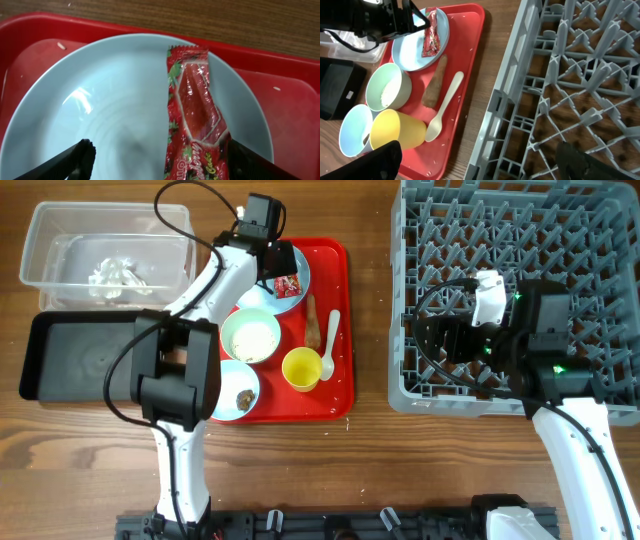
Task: Sort waste into correct bins and load items into the dishwasher rack
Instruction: 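Return the left gripper to the plate and grasp the red candy wrapper, then drop the red wrapper into the clear bin with the left gripper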
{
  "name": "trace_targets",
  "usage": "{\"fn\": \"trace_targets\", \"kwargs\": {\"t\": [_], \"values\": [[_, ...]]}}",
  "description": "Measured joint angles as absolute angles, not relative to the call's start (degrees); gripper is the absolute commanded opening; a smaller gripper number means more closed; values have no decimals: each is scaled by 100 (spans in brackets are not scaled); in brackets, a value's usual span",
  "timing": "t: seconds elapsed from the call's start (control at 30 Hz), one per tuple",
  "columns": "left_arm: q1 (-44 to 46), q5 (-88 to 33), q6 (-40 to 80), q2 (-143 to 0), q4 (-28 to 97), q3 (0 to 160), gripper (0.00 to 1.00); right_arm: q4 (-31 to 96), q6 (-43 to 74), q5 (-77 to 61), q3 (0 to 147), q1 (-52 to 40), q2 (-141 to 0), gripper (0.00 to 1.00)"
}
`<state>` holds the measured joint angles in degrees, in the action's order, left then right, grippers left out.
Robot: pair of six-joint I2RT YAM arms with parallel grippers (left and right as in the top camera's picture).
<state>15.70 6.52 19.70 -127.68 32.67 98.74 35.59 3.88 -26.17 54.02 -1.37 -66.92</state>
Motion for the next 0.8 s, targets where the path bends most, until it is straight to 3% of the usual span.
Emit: {"fn": "trace_targets", "kwargs": {"t": [0.23,0.27,0.4,0.43,0.8], "values": [[1570,419,1413,-13080,3118,9876,83,3577,388,-2617,5402,-137,-6692,100],[1570,434,1358,-13104,3094,9898,74,3579,388,-2617,5402,-137,-6692,100],[1568,445,1271,-13137,3087,9922,9,3579,388,-2617,5402,-137,-6692,100],[1570,440,1271,-13144,3089,9924,4,3577,388,-2617,5402,-137,-6692,100],[1494,401,1275,-12835,4080,9983,4,3566,388,-2617,5402,-137,-6692,100]]}}
